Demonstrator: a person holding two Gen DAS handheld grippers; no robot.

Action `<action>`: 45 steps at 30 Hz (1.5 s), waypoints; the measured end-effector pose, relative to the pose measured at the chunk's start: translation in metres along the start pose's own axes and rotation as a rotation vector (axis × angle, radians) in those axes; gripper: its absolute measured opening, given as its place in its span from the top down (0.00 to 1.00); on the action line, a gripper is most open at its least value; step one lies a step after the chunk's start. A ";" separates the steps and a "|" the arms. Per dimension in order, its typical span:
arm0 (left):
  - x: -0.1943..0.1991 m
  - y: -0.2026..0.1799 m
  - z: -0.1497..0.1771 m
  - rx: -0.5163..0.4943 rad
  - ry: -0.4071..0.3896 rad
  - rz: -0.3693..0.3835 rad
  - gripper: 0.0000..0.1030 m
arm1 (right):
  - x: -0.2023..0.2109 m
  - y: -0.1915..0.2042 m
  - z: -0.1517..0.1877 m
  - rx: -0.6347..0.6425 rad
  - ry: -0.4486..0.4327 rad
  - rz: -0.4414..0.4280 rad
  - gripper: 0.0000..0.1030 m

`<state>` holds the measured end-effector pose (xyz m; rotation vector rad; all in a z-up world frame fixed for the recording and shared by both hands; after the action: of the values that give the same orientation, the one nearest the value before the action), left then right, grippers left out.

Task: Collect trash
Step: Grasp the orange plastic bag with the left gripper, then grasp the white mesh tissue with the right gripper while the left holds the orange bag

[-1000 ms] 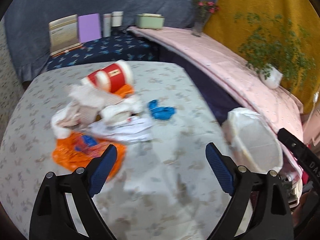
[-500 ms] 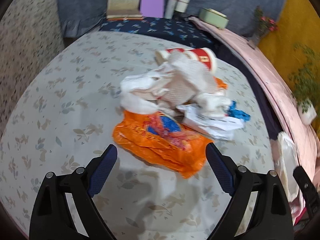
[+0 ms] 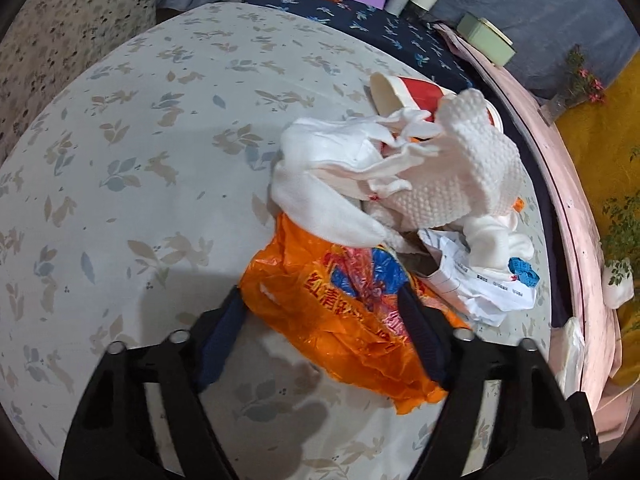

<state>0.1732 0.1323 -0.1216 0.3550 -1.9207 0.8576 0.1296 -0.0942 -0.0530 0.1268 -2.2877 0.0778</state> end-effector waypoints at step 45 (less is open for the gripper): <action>0.099 0.037 -0.044 -0.191 -0.115 0.126 0.86 | -0.067 0.136 -0.091 0.181 -0.020 -0.174 0.51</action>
<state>0.1323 0.2004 -0.0392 0.1728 -2.1305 0.7405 0.2258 0.0540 -0.0457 0.4212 -2.2767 0.1933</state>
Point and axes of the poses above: each gripper's, at about its wrist camera, not at the fingertips, and x roughly against the way its jaws point, y to its left, z to its underside, the point moved 3 cm from there along -x, roughly the way its jaws point, and after that the axes turned 15 degrees about x, right-handed, at the moved point
